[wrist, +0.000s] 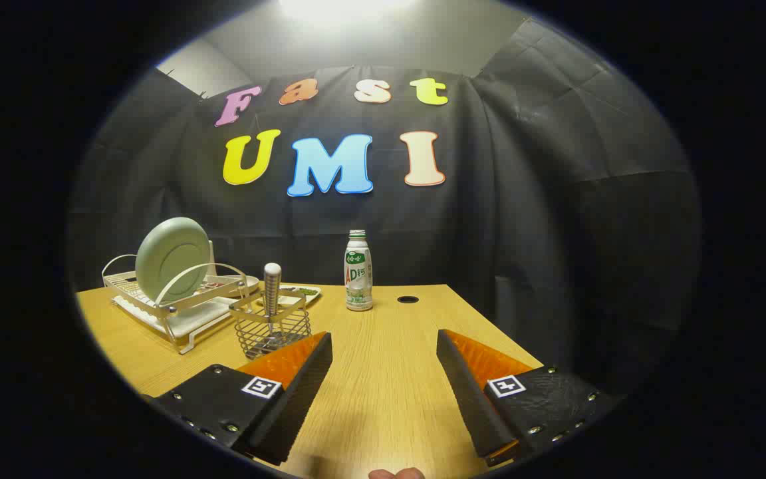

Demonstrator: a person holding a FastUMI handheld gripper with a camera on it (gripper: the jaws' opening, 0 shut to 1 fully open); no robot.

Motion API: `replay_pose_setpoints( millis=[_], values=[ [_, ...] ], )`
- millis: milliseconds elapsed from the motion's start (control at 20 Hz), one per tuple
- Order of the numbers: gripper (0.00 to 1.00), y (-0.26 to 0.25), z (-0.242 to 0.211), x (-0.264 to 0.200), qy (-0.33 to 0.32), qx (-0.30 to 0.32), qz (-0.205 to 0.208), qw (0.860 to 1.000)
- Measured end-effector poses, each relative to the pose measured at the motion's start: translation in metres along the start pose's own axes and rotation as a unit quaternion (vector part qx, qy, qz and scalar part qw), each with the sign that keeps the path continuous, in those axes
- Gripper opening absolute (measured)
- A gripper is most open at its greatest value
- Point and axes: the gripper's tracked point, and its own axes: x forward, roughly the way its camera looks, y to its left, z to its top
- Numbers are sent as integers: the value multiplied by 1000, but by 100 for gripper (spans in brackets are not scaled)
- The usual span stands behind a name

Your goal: Take the plate from the dish rack, then take the spoon from the basket and place it into the plate.

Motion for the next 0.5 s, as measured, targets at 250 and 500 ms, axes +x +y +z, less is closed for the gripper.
replay_pose_setpoints(
  millis=[250, 500],
  values=[
    [97, -7, 13, 48, 1, 6, -12, 1000],
    [97, -14, 94, 69, -35, 9, -13, 999]
  ],
)
